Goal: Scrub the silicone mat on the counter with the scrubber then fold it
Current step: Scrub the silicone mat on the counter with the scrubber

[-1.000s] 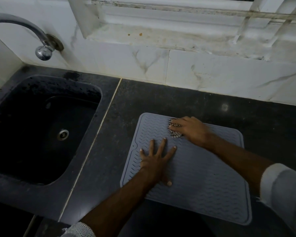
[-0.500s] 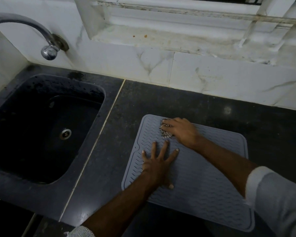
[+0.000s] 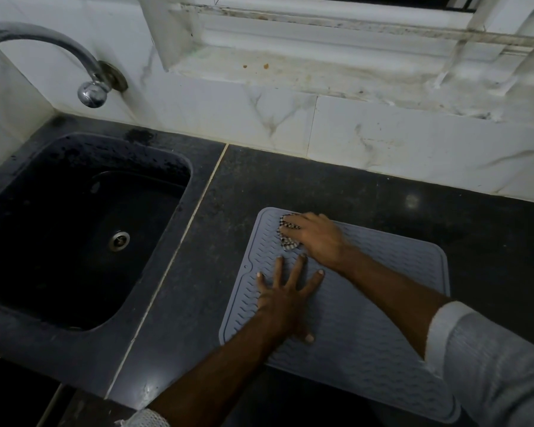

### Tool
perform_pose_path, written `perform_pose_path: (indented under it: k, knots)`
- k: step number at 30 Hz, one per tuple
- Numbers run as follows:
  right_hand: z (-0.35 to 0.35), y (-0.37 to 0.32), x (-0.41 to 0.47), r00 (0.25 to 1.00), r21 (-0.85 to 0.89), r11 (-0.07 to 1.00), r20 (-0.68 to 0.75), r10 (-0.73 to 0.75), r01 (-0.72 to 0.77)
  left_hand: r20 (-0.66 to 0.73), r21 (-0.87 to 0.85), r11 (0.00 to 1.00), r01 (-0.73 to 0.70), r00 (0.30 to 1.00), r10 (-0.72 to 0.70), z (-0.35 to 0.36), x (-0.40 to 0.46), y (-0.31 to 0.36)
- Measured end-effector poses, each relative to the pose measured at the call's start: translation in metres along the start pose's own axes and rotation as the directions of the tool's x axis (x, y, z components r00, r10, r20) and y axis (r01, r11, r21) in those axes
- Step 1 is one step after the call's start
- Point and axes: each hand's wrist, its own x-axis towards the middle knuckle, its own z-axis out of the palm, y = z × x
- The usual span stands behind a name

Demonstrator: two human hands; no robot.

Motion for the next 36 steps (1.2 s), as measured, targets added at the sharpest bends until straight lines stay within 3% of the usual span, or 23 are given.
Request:
perform_pose_path:
  k: [6,11,17,22,28,32,36]
  knots:
    - [0.007,0.035,-0.043,0.999,0.014,0.999,-0.013,0.034,-0.034,-0.02,0.002,1.0,-0.004,1.0,0.004,0.003,0.002,-0.001]
    - [-0.011,0.021,-0.015,0.993,0.052,0.998,-0.115,0.035,-0.029,-0.011,-0.007,1.0,-0.009,1.0,0.009,0.003,0.003,-0.002]
    - [0.003,-0.001,-0.001,0.999,-0.116,0.993,-0.017,-0.034,0.032,-0.007,-0.014,1.0,-0.006,1.0,0.006,0.004,0.004,-0.002]
    - [0.005,0.032,-0.035,1.0,-0.116,0.993,0.015,-0.003,0.004,-0.027,-0.015,1.0,-0.002,1.0,0.002,0.007,0.005,-0.003]
    - [-0.013,0.005,0.003,0.995,-0.027,0.999,-0.089,0.042,-0.045,-0.018,-0.021,1.0,-0.001,1.0,0.0,0.009,0.008,-0.004]
    - [-0.001,-0.014,0.017,0.999,-0.087,0.996,-0.017,0.028,-0.03,-0.001,-0.026,1.0,0.001,1.0,-0.001,0.007,0.006,-0.002]
    - [0.012,0.014,-0.016,0.999,-0.076,0.996,-0.026,0.039,-0.041,-0.034,-0.046,0.999,-0.013,0.999,0.012,0.004,0.0,-0.002]
